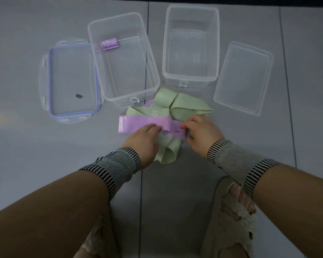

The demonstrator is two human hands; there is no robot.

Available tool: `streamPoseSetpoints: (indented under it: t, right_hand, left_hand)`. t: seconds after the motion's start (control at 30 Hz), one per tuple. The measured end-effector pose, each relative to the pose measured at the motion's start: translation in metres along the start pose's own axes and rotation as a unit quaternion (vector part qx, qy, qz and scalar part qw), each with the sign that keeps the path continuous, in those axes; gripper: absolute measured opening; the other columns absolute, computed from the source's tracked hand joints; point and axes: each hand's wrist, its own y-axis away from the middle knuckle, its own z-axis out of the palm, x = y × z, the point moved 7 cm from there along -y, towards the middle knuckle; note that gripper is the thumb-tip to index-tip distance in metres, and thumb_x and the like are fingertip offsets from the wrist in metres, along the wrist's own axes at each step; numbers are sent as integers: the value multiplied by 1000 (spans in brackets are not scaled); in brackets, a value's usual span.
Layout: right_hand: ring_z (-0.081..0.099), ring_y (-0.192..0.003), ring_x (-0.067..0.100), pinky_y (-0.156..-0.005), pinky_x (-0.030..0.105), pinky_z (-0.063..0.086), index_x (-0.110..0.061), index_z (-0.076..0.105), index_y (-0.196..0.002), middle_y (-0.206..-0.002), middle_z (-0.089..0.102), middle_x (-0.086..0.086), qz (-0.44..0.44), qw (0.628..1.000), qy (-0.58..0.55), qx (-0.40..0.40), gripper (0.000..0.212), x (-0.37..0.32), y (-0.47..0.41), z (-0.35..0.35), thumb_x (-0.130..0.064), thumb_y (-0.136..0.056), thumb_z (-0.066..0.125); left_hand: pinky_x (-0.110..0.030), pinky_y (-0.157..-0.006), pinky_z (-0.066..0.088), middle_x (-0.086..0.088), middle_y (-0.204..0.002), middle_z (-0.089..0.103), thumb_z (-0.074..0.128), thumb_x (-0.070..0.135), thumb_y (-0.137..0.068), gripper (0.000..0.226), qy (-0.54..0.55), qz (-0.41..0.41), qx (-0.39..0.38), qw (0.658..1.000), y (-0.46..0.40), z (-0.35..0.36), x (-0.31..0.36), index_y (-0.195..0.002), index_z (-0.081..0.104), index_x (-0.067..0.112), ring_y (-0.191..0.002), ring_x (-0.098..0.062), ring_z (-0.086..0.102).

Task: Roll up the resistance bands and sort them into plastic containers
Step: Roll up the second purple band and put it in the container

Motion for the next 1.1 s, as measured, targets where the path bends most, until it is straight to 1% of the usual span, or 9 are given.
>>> streamPoseSetpoints:
  t: [0.1, 0.27, 0.43, 0.53, 0.67, 0.8, 0.93, 1.03, 1.1]
  right_hand:
    - [52, -101, 25, -82, 28, 38, -15, 69, -99, -104, 60, 5, 14, 1000, 3, 8, 16, 2, -5, -3, -22, -86, 61]
    - [58, -98, 11, -92, 29, 46, -20, 68, -70, -101, 59, -10, 35, 970, -228, 72, 10, 2, -11, -26, -14, -73, 75]
    - [59, -67, 11, -69, 27, 51, -17, 69, -77, -71, 66, -2, 86, 953, -262, 124, 8, 14, -8, -41, -9, -79, 67]
    - [61, -67, 18, -71, 31, 53, -19, 67, -78, -67, 62, -3, 145, 945, -249, 159, 4, 31, -6, -35, -16, -80, 67]
    - [67, -69, 30, -72, 46, 57, -22, 61, -68, -72, 67, 10, 191, 915, -335, 119, 16, 37, -7, -20, -18, -81, 69]
    - [66, -74, 31, -69, 39, 56, -26, 57, -72, -77, 66, 11, 194, 904, -368, 96, 18, 34, -7, -18, -16, -83, 68]
    - [59, -67, 18, -66, 31, 50, -24, 55, -80, -73, 63, 2, 164, 931, -325, 31, 22, 26, -8, -9, -8, -76, 70]
    - [47, -69, 19, -65, 24, 32, -15, 52, -80, -78, 53, 2, 125, 962, -153, 186, 14, 26, 1, -40, -5, -78, 61]
    - [47, -73, 25, -64, 30, 34, -10, 52, -83, -90, 51, 11, 93, 957, -71, 267, 11, 26, 10, -59, -5, -78, 60]
  left_hand:
    - [-30, -110, 26, 1, -154, 24, 49, 14, -89, 63, 12, -1, -24, 1000, -1, 5, -1, -147, 25, 22, -137, -20, 32]
    - [-31, -104, 32, -2, -152, 31, 50, 14, -87, 68, 38, -10, -27, 999, 1, 8, -3, -147, 20, 24, -129, -26, 42]
    - [-36, -109, 33, -3, -154, 25, 53, 18, -87, 76, 41, 3, -35, 999, 0, 10, -1, -150, 11, 27, -131, -28, 40]
    - [-40, -110, 32, -3, -157, 17, 54, 22, -88, 79, 41, 7, -38, 998, -1, 12, -2, -150, 6, 30, -134, -29, 38]
    - [-41, -111, 30, -1, -159, 4, 53, 26, -89, 78, 18, 3, -32, 999, -1, 15, -2, -150, 5, 32, -137, -27, 32]
    - [-40, -111, 29, 1, -159, 0, 52, 28, -89, 75, -7, 6, -14, 1000, -3, 13, 2, -149, 9, 34, -138, -28, 29]
    - [-39, -113, 26, 0, -159, -1, 52, 30, -89, 74, -21, -2, -23, 1000, -4, 14, 3, -149, 8, 35, -139, -28, 26]
    - [-38, -114, 24, 0, -159, -3, 51, 29, -90, 74, -20, -8, -32, 999, -4, 16, 3, -149, 5, 37, -140, -27, 24]
    - [-37, -115, 23, 0, -159, -4, 50, 28, -90, 75, -13, -5, -36, 999, -4, 17, 4, -149, 4, 37, -141, -26, 23]
